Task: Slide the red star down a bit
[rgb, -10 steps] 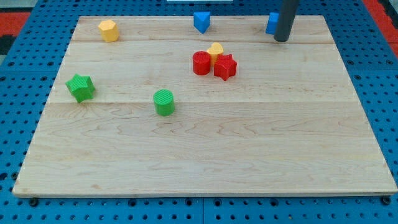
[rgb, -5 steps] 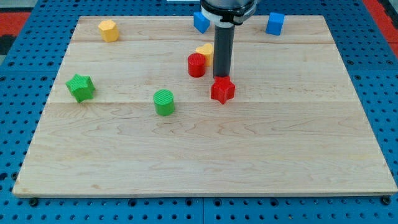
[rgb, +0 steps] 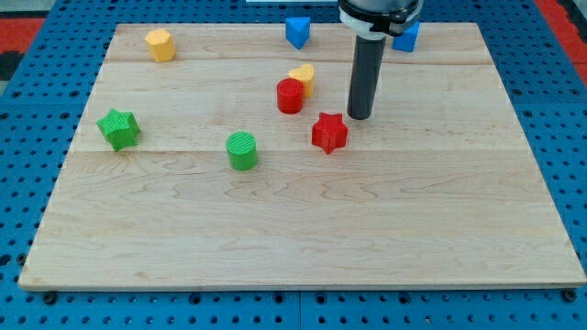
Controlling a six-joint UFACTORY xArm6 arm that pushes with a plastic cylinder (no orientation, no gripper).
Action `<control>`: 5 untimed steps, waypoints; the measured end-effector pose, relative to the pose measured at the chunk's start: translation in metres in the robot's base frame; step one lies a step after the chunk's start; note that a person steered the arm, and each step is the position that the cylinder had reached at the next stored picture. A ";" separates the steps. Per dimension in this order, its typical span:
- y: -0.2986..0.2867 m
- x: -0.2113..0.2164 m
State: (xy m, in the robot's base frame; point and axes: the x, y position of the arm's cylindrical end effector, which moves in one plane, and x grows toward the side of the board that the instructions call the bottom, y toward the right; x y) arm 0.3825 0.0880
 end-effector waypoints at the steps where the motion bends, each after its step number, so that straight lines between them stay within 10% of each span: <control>1: 0.009 0.000; 3: 0.057 0.002; 5: -0.041 0.003</control>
State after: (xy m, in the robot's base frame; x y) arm 0.3853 0.0472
